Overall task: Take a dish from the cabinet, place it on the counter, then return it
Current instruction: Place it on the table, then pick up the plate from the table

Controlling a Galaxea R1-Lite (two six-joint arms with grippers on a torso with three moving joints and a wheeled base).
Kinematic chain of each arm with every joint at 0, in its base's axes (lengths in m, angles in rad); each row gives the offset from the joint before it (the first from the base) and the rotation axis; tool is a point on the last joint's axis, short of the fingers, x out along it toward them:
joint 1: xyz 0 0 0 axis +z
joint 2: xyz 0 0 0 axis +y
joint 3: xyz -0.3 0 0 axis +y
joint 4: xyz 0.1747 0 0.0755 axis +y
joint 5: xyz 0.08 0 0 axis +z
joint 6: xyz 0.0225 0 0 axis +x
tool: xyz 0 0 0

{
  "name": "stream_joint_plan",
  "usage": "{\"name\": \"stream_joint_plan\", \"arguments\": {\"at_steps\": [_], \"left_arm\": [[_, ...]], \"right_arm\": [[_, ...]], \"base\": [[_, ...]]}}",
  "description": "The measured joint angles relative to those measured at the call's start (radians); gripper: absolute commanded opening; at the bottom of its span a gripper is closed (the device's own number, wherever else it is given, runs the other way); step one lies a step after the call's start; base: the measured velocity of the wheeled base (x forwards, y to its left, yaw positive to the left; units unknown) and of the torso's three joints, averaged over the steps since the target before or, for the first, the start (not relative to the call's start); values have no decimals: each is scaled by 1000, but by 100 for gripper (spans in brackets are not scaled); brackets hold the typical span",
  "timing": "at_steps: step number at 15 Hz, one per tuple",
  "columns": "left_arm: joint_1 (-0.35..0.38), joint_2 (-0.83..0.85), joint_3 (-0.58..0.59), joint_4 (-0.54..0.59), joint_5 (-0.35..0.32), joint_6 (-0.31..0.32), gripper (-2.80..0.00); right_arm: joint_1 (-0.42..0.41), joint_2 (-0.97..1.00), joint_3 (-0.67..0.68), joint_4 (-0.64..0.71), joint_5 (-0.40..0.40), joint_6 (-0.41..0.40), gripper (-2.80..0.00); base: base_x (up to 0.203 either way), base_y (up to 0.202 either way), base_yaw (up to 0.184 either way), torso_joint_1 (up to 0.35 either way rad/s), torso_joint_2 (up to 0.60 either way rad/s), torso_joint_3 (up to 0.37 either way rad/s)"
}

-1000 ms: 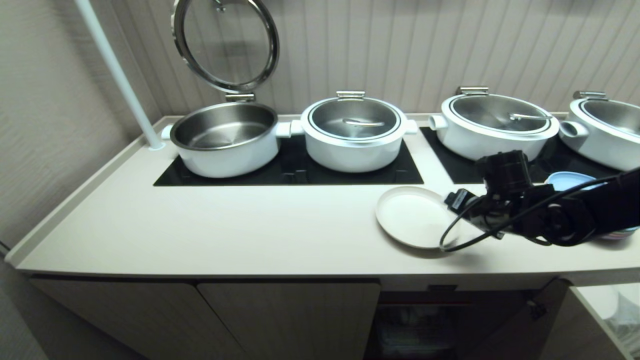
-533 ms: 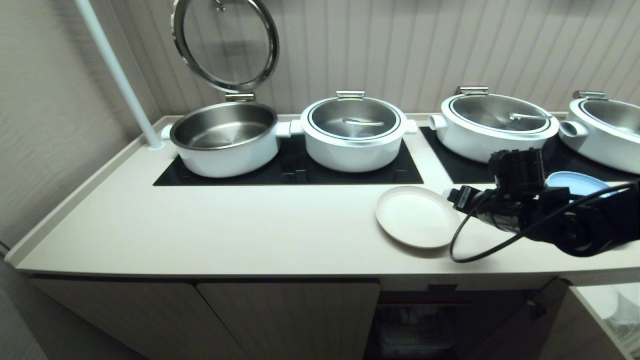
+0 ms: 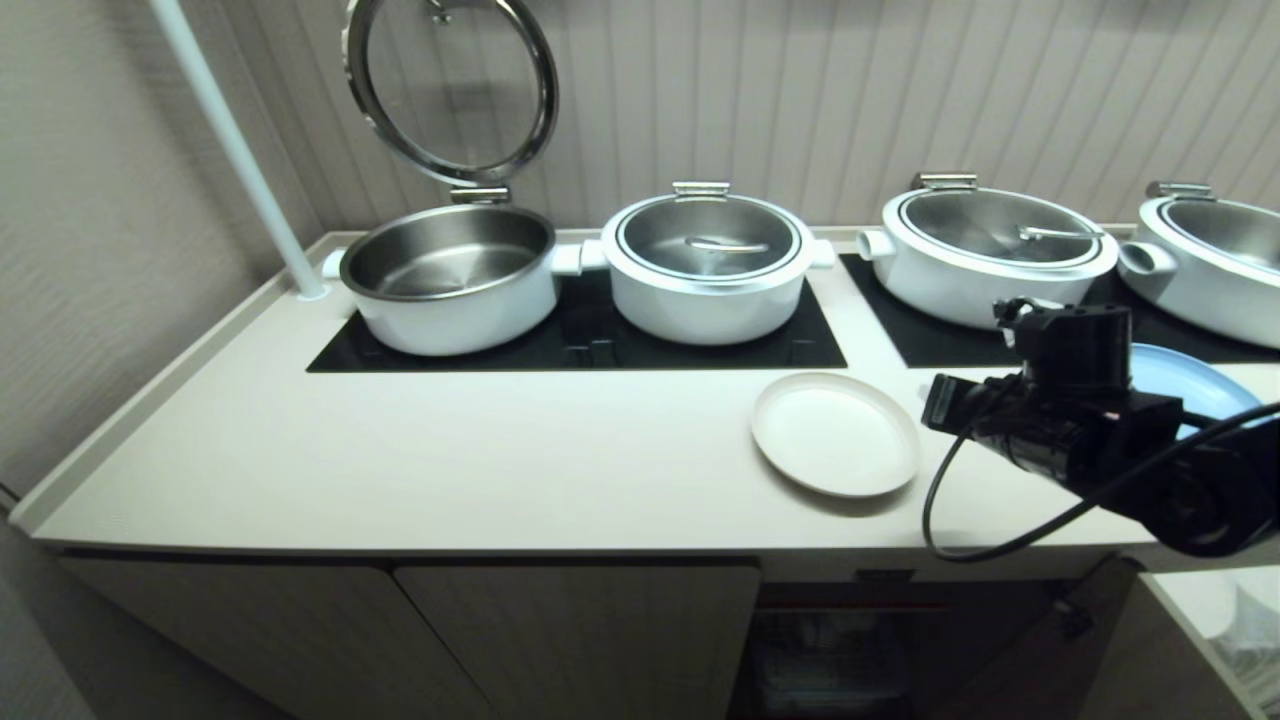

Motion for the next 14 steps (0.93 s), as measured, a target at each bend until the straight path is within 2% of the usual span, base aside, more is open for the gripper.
{"name": "stream_joint_plan", "arguments": {"at_steps": [4, 11, 14], "left_arm": [[0, 0, 0, 0, -1, 0, 0], [0, 0, 0, 0, 0, 0, 0], [0, 0, 0, 0, 0, 0, 0]], "right_arm": [[0, -42, 11, 0, -2, -15, -280], [-3, -199, 75, -24, -2, -152, -280], [-3, -313, 163, -56, 5, -217, -280]], "base": [[0, 0, 0, 0, 0, 0], [0, 0, 0, 0, 0, 0], [0, 0, 0, 0, 0, 0]]}}
